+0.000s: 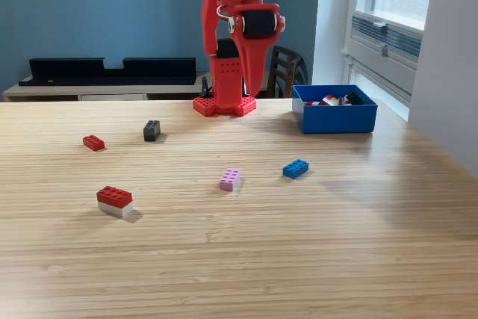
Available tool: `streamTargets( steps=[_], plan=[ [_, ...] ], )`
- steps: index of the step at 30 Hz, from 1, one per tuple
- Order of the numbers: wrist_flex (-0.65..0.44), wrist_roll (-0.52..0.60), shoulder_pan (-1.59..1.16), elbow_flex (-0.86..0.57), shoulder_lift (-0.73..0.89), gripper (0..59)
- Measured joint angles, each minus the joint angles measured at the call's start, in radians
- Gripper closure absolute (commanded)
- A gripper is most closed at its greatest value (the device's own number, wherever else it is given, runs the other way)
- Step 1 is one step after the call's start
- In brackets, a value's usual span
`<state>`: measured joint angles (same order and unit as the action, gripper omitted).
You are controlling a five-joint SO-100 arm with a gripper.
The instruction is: Grasp a lego block and put it in the bin.
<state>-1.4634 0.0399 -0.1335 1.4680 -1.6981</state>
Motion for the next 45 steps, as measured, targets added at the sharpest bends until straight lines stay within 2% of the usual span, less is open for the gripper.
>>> streamTargets(
  steps=[8,29,38,40,43,45],
  plan=[
    [0.058,-0.011,0.044,0.035,0.000,58.6],
    [0.123,0.005,0.173,0.069,0.000,58.6],
    [0.270,-0.066,0.178,0.199,0.000,58.3],
    [0.301,-0.095,0.172,0.236,0.000,53.9],
    [0.327,-0.147,0.155,0.276,0.000,42.5],
    [0.337,-0.178,0.153,0.290,0.000,38.7]
  ],
)
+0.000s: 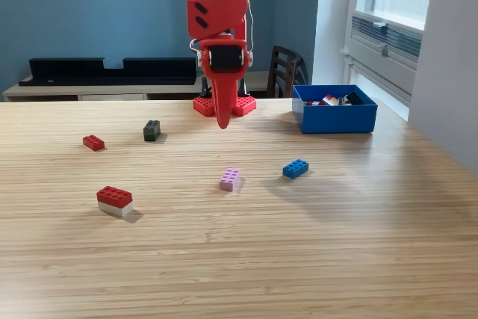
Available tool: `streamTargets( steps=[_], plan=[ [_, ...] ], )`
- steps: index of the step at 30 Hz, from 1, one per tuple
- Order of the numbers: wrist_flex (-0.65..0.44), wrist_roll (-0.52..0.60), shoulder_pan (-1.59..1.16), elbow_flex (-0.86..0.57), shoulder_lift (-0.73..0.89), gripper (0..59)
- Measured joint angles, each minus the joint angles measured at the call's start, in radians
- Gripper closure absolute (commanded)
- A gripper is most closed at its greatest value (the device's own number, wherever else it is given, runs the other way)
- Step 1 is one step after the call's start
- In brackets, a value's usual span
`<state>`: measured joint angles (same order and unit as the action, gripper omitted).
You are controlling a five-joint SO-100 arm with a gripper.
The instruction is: Grasp a lego block and put it in the bin.
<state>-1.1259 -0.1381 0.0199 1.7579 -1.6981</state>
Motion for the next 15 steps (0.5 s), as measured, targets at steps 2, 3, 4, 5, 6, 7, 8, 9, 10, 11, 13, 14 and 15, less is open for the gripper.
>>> streamTargets(
  steps=[2,3,4,5,6,7,8,9,10,11,13,14,15],
  plan=[
    [0.005,-0.023,0.003,0.009,0.000,36.4],
    [0.005,-0.035,0.003,0.011,0.000,35.2],
    [0.005,-0.044,0.003,0.011,0.000,34.2],
    [0.005,-0.054,0.000,0.011,0.000,33.4],
    [0.005,-0.063,-0.003,0.011,0.000,32.5],
    [0.005,-0.074,-0.006,0.011,0.000,31.7],
    [0.005,-0.089,-0.009,0.011,0.000,31.0],
    [0.005,-0.104,-0.011,0.011,0.000,30.6],
    [0.005,-0.118,-0.012,0.011,0.000,30.4],
    [0.005,-0.130,-0.012,0.011,0.000,30.3],
    [0.005,-0.155,-0.012,0.011,0.000,30.3],
    [0.005,-0.161,-0.012,0.011,0.000,30.3],
    [0.005,-0.166,-0.012,0.011,0.008,30.4]
  ],
)
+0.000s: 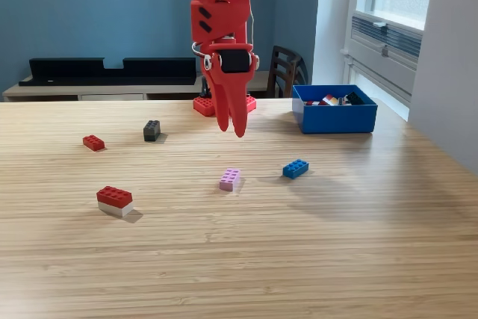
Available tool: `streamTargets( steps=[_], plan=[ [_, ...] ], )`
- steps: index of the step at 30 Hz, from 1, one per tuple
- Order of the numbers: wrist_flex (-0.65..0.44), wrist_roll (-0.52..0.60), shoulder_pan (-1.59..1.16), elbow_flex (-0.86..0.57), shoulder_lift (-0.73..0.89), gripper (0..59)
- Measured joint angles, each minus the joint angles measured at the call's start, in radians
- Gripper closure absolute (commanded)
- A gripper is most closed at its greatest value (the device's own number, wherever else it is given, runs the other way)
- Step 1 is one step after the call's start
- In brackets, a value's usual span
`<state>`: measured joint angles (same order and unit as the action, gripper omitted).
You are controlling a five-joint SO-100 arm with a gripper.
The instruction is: Grasp a lego block and put it in the bin.
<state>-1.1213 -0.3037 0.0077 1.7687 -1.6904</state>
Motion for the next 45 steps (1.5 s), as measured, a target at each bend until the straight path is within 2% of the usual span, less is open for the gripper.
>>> streamTargets(
  steps=[11,30,34,41,45],
  plan=[
    [0.000,-0.020,0.000,-0.098,0.252,30.0],
    [0.000,-0.034,0.000,-0.278,0.466,33.6],
    [0.000,-0.034,0.000,-0.316,0.500,36.4],
    [0.000,-0.034,0.000,-0.333,0.506,49.4],
    [0.000,-0.032,0.000,-0.333,0.506,54.5]
  ],
)
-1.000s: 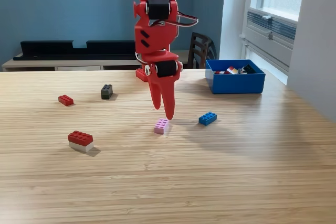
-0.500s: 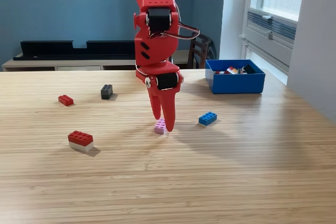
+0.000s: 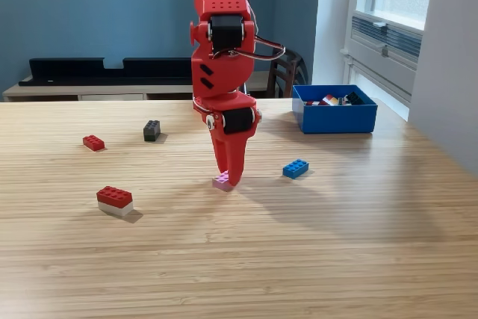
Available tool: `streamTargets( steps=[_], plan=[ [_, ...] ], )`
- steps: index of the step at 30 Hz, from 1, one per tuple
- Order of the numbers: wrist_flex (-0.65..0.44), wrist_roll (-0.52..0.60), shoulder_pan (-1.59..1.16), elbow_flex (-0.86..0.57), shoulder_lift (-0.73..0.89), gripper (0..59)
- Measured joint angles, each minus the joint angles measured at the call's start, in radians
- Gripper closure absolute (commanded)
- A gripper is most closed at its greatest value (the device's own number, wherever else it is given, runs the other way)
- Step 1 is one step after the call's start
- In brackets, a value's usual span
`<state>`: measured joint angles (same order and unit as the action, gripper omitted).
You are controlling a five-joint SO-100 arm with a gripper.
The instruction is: Grasp a lego block and put it in the bin.
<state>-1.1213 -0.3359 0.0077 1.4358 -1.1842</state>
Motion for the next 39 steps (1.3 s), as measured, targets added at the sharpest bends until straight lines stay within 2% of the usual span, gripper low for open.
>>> streamTargets(
  steps=[4,10,24,33,39],
  plan=[
    [0.000,0.018,0.000,0.000,0.000,58.6],
    [0.000,0.052,0.000,0.000,0.000,58.6],
    [-0.055,0.241,0.000,-0.043,0.003,58.6],
    [-0.256,0.368,-0.055,-0.202,-0.006,58.6],
    [-0.319,0.423,-0.127,-0.196,-0.167,58.6]
  ],
)
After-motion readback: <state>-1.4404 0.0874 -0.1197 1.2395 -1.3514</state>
